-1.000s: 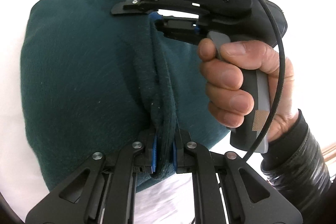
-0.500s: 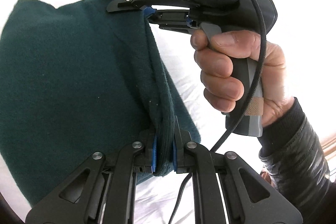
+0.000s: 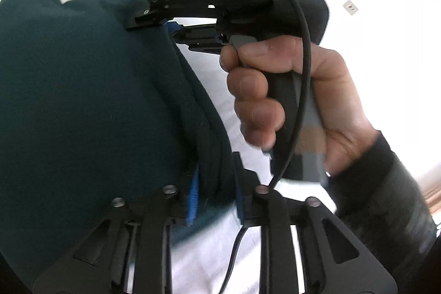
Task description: Fold small clothes
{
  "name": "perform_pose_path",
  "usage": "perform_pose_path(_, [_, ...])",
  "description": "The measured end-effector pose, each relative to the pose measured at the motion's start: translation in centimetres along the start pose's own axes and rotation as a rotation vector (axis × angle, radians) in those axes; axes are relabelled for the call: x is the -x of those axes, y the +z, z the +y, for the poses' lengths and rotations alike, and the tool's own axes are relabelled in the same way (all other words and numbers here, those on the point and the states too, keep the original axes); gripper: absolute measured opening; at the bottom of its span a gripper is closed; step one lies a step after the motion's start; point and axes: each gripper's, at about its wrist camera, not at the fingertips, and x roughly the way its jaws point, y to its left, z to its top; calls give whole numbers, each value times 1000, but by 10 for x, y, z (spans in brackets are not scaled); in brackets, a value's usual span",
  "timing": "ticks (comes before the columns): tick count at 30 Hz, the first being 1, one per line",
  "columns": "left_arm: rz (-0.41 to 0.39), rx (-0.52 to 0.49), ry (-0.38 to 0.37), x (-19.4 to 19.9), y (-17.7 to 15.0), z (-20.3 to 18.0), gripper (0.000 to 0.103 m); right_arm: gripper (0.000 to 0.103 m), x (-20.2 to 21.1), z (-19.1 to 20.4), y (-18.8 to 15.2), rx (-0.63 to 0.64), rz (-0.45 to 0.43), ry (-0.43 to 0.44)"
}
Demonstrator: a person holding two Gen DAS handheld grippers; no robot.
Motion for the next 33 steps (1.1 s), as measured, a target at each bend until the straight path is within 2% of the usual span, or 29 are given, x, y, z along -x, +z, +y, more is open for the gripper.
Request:
perform_pose_path(1, [14, -27, -5, 7, -5, -3, 35, 20, 3, -2, -3, -17, 5, 24])
perform_pose_path(2, [16, -60, 3, 22, -14, -3, 53, 25, 5, -3, -5, -32, 16, 42])
perform_pose_path(3, [1, -64, 1, 35, -20, -1, 58, 27, 9, -2, -9, -39, 30, 62])
perform_pose_path(6, [-61, -66, -53, 85, -36, 14, 59, 39, 24, 3, -31, -35, 29, 105])
perform_pose_path(8, [-111, -73, -25, 111, -42, 28, 61, 44, 33, 5, -50, -40, 43, 134])
perform_pose_path(13, [-155, 39, 49, 136, -32, 88, 61, 44, 54, 7, -102, -61, 53, 129])
perform_pose_path(15, [-154, 37, 48, 139, -28, 96, 61, 43, 62, 5, -119, -90, 37, 130])
perform_pose_path(16, [-144, 28, 54, 138, -27, 98, 61, 36, 64, 3, -127, -102, 31, 124])
perform_pose_path(17, [-132, 17, 70, 136, -25, 101, 61, 22, 64, 2, -131, -109, 30, 116])
perform_pose_path(18, [-118, 11, 83, 133, -25, 99, 61, 15, 61, 0, -136, -116, 40, 90])
perform_pose_path(19, [-98, 6, 95, 129, -23, 100, 61, 13, 61, -3, -139, -132, 40, 79])
perform_pose_path(22, [-55, 8, 118, 122, -27, 106, 60, 12, 67, -4, -146, -178, 29, 105])
perform_pose_path(24, [-40, 3, 141, 120, -26, 106, 56, 12, 72, 0, -153, -177, 29, 129])
perform_pose_path(27, [-17, 15, 163, 121, -27, 118, 43, 11, 64, -9, -161, -196, 51, 119])
perform_pose_path(28, [-17, 21, 165, 124, -27, 121, 36, 11, 59, -17, -161, -218, 56, 135])
perform_pose_path(31, [-18, 33, 146, 132, -24, 131, 35, 9, 52, -35, -160, -268, 44, 219])
perform_pose_path(33, [-22, 25, 148, 130, -30, 123, 35, 10, 56, -34, -160, -260, 42, 237])
